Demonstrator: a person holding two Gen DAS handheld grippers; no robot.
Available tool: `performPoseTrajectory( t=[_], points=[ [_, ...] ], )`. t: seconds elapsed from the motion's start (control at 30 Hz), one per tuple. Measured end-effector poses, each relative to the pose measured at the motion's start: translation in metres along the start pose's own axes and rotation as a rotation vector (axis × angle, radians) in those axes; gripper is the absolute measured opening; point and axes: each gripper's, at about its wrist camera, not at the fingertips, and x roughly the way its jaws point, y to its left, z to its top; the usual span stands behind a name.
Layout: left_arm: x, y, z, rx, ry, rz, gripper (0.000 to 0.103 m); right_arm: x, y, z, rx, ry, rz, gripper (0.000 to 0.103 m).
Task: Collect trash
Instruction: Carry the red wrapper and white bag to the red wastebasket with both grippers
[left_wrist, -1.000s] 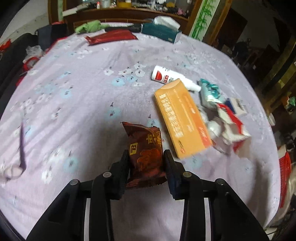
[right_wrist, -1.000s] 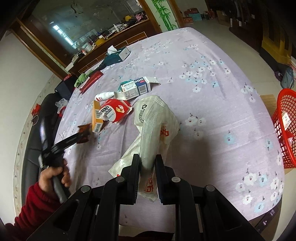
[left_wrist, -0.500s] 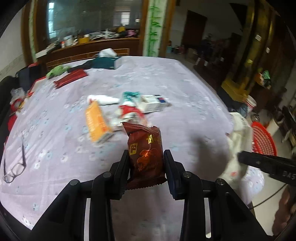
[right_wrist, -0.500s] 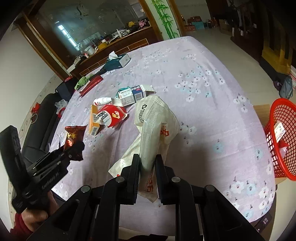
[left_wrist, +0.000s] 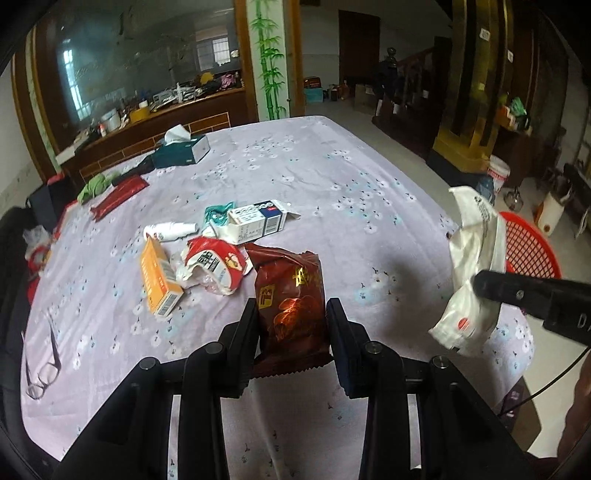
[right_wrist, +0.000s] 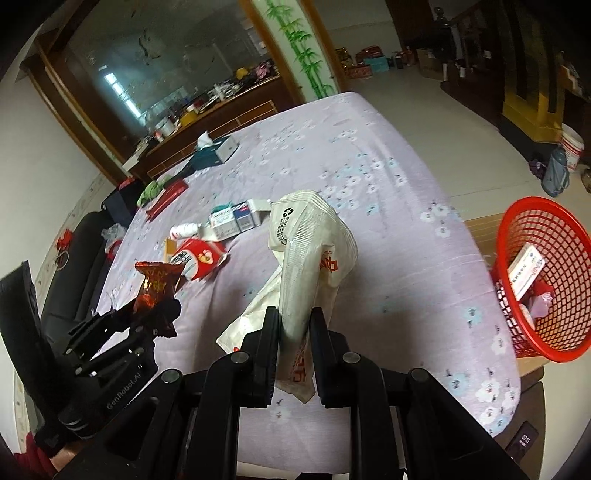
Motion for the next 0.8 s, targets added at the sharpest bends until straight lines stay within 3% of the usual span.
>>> performPoseTrajectory(
  t=[0.8],
  points=[
    [0.005,-0.036,0.004,0.082,0.006,0.002,0.035,-0.022,-0.033,-0.009,0.063,-0.018,-0.043,0.018]
  ],
)
